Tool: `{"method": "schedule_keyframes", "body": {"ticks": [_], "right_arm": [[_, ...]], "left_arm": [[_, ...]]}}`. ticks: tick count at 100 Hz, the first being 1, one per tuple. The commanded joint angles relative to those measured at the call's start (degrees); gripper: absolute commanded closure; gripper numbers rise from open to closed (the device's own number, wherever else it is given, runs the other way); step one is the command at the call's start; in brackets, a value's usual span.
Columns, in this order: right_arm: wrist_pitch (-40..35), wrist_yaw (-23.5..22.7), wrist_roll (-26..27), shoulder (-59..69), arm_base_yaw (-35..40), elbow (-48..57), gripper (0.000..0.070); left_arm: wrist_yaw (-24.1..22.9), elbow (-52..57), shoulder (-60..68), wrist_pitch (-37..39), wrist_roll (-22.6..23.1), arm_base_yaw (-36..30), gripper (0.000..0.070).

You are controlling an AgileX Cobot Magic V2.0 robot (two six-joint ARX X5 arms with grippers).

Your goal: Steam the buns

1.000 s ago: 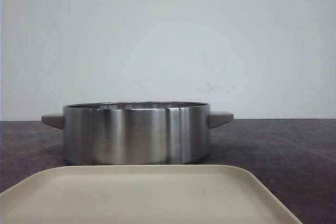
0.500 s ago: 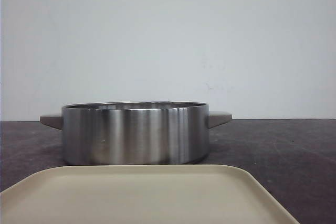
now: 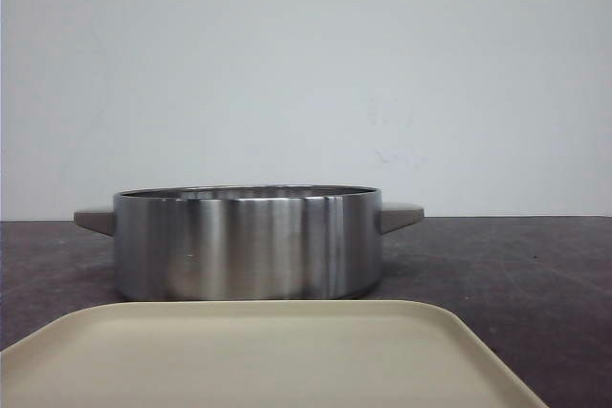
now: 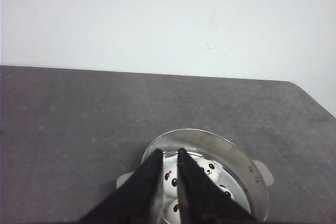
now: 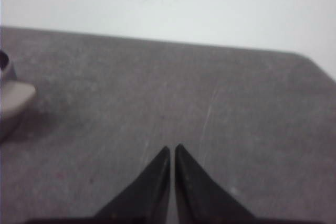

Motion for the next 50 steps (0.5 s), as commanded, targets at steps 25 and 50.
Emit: {"method": "schedule_keyframes", "body": {"ticks": [25,50], "right_arm": [[-1.2,1.4,1.0,0.0,0.0,-0.2,0.0691],[-0.6,1.4,1.0,0.0,0.0,-0.2,0.0691]], "left_arm": [[-0.1,0.7,0.2,0.6,0.3,-0.3,0.0700],[-0.1,0.7,0.2,0.6,0.4,-0.3,0.0700]]}}
